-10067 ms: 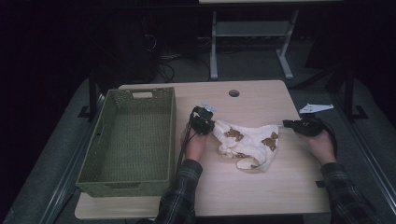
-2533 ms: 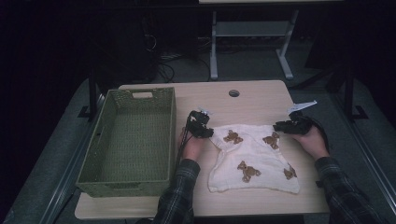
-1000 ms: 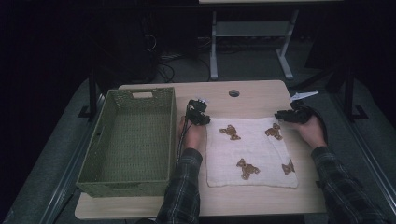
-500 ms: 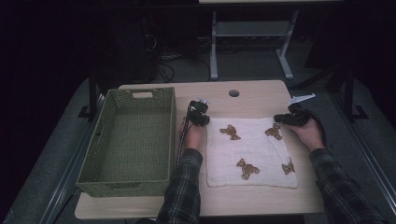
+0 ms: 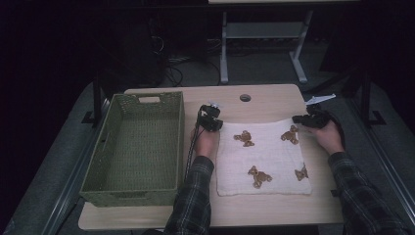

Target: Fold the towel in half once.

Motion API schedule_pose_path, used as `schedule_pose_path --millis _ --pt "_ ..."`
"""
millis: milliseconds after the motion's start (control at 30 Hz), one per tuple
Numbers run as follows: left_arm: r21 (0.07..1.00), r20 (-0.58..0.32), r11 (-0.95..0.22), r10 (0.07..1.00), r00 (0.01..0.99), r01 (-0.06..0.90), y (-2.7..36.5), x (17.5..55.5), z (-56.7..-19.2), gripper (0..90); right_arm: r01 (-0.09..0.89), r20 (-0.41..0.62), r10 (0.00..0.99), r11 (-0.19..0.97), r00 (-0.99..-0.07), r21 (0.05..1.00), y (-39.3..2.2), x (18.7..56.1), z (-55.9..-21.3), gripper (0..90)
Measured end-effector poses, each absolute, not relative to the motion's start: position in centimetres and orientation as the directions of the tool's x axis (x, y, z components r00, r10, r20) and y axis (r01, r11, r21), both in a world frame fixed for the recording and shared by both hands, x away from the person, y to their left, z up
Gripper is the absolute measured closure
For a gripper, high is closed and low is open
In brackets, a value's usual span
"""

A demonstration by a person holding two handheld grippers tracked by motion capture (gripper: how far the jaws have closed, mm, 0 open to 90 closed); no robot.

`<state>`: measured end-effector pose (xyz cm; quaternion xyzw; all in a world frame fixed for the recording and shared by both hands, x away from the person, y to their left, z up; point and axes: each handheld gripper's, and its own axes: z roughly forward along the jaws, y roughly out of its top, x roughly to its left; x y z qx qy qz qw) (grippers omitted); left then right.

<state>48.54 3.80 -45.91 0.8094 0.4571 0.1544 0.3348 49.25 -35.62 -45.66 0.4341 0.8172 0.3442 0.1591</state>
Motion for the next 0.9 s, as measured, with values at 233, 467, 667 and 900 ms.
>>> schedule_pose_path --millis 233,467,667,900 --pt "0.703 -0.056 -0.358 0.834 0.550 0.615 3.2 48.6 -45.2 87.1 0.597 0.010 0.833 0.388 -0.554 0.702 -36.8 50.1 -44.5 87.1" --pt "0.743 -0.032 -0.336 0.846 0.532 0.579 3.4 48.5 -43.4 87.1 0.587 0.019 0.831 0.377 -0.556 0.716 -36.7 50.1 -43.8 87.0" --pt "0.757 -0.001 -0.352 0.842 0.540 0.550 3.9 47.4 -42.2 87.0 0.575 0.051 0.821 0.353 -0.569 0.738 -36.8 49.0 -43.8 87.0" --pt "0.761 -0.009 -0.356 0.830 0.558 0.542 4.5 45.8 -42.2 87.0 0.552 0.055 0.805 0.353 -0.590 0.756 -36.8 47.1 -43.7 87.1"
